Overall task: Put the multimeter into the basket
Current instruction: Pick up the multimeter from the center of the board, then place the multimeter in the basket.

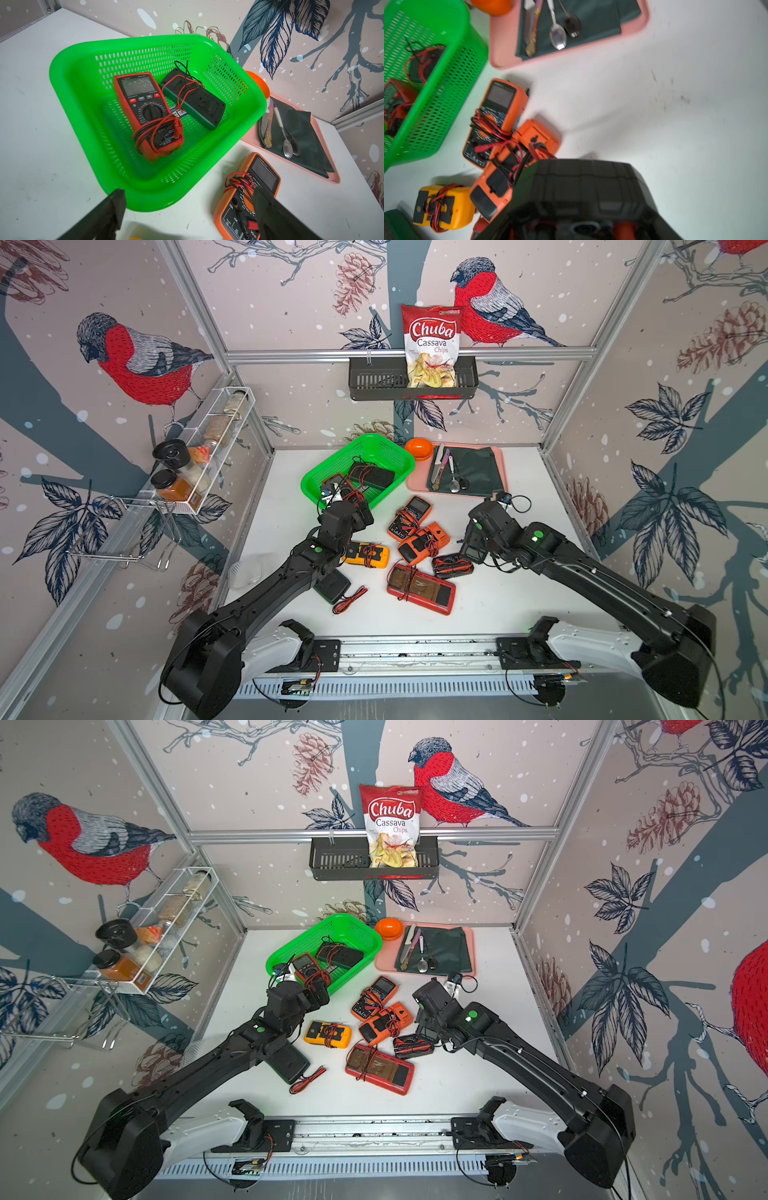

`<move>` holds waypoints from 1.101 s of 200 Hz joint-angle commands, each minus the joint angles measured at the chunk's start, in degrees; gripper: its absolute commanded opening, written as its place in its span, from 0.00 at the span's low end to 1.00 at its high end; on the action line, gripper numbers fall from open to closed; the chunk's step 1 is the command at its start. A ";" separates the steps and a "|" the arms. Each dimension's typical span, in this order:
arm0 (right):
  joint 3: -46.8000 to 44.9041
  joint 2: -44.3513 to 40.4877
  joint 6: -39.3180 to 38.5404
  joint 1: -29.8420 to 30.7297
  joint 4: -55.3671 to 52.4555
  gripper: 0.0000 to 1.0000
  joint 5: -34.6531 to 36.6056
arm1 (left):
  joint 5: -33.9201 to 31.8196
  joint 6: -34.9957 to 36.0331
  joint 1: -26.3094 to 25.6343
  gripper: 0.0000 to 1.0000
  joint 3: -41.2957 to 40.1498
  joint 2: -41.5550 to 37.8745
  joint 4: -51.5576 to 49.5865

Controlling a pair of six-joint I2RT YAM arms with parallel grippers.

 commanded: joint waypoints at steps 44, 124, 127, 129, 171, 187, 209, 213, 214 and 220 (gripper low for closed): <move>19.56 23.79 -39.52 -2.37 28.45 0.41 1.19 | -0.88 -0.59 4.34 0.98 -0.62 1.82 1.81; 47.93 53.08 -58.87 -1.78 35.00 0.38 -0.39 | 0.68 -2.77 10.08 0.98 -1.02 7.05 4.60; 48.72 53.74 -59.17 -1.74 35.22 0.38 -0.85 | 0.79 -2.86 10.31 0.98 -1.10 7.18 4.72; 49.09 54.08 -59.39 -1.73 35.28 0.38 -1.16 | 0.80 -2.92 10.41 0.98 -1.11 7.36 4.84; 54.05 61.56 -62.86 -1.38 42.95 0.38 -4.16 | 2.52 -3.54 12.06 0.98 -1.75 8.86 6.31; 56.73 64.84 -63.42 -1.68 44.82 0.38 -4.27 | 2.82 -3.24 12.16 0.98 -1.44 9.44 6.36; 59.86 69.10 -65.19 -1.74 47.86 0.38 -3.16 | 3.06 -3.00 12.25 0.98 -1.22 9.89 6.31; 60.16 69.77 -65.51 -1.74 48.78 0.38 -2.63 | 2.98 -2.97 12.29 0.98 -1.26 9.98 6.31; 60.31 69.95 -65.58 -1.74 49.07 0.38 -2.49 | 2.99 -2.97 12.29 0.98 -1.22 9.96 6.31; 60.88 71.01 -66.17 -1.82 50.27 0.38 -1.80 | 3.08 -3.00 12.28 0.98 -1.22 10.02 6.31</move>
